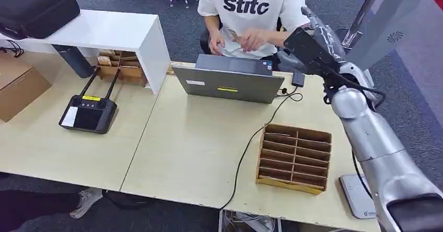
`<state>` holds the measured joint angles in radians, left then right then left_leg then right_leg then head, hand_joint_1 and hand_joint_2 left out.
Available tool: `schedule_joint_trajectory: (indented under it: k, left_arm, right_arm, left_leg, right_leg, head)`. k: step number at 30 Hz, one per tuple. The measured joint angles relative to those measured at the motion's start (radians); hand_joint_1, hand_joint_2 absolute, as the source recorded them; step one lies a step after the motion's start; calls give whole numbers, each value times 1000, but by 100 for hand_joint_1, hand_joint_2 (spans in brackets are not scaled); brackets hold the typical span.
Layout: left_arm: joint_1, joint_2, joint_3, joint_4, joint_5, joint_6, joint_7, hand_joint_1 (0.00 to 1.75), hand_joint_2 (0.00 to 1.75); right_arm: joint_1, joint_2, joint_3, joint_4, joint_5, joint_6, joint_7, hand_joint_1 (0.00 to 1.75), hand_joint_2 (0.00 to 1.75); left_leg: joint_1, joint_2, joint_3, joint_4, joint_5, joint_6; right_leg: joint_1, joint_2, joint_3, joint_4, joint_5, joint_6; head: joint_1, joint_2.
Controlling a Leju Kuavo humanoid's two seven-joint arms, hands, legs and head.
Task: Pass the card to the sensor for recognition and then transmit it.
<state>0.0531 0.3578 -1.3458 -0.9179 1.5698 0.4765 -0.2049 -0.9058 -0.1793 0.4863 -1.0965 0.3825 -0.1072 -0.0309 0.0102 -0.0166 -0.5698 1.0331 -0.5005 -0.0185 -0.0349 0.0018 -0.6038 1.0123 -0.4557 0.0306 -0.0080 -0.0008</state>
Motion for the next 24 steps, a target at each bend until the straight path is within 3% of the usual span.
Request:
schedule_joint_trajectory:
  k: [5,10,11,12,13,16,20,24]
  left_arm:
    - [26,6,5,-61,0,74,-20,0,175]
    - [33,14,11,-107,0,101,-25,0,175]
    - [35,16,13,-113,0,102,-25,0,175]
    - [39,16,18,-118,0,105,-26,0,175]
    - [44,17,25,-124,0,111,-29,0,175]
    - [68,18,53,-154,0,138,-43,0,175]
    - [93,25,80,-202,0,176,-48,0,175]
    - [105,34,93,-234,0,189,-45,0,175]
  right_arm:
    - [181,-27,-103,-247,-88,-41,-67,0,175]
    - [295,-42,-152,-413,-91,-42,-77,0,175]
    - [304,-44,-156,-428,-102,-40,-86,0,0]
    - [317,-44,-161,-446,-113,-36,-100,0,0]
    - [337,-46,-167,-470,-120,-30,-112,0,175]
    - [434,-61,-174,-550,-122,2,-127,0,175]
    - [551,-110,-174,-603,124,-82,-125,0,175]
    - [607,-147,-174,-613,232,-123,-108,0,175]
  left_leg:
    - [0,0,-1,0,-2,1]
    - [0,2,0,0,-2,1]
    - [0,2,0,0,-2,1]
    - [0,2,1,0,-2,1]
    - [1,2,1,0,-2,1]
    - [1,2,0,0,-2,1]
    - [1,2,0,0,-3,2]
    - [0,2,0,0,-4,1]
  right_leg:
    - [0,0,0,-1,-1,0]
    - [0,2,0,-1,-1,0]
    - [0,2,0,-1,-1,0]
    - [1,1,0,-1,-1,-1]
    - [1,1,0,-1,-1,-1]
    - [1,1,1,-1,-1,-1]
    - [1,1,1,-1,-2,0]
    - [1,2,0,-1,-2,0]
  head:
    - [0,0]
    - [0,0]
    - [0,0]
    - [0,0]
    - [0,0]
    - [0,0]
    - [0,0]
    - [0,0]
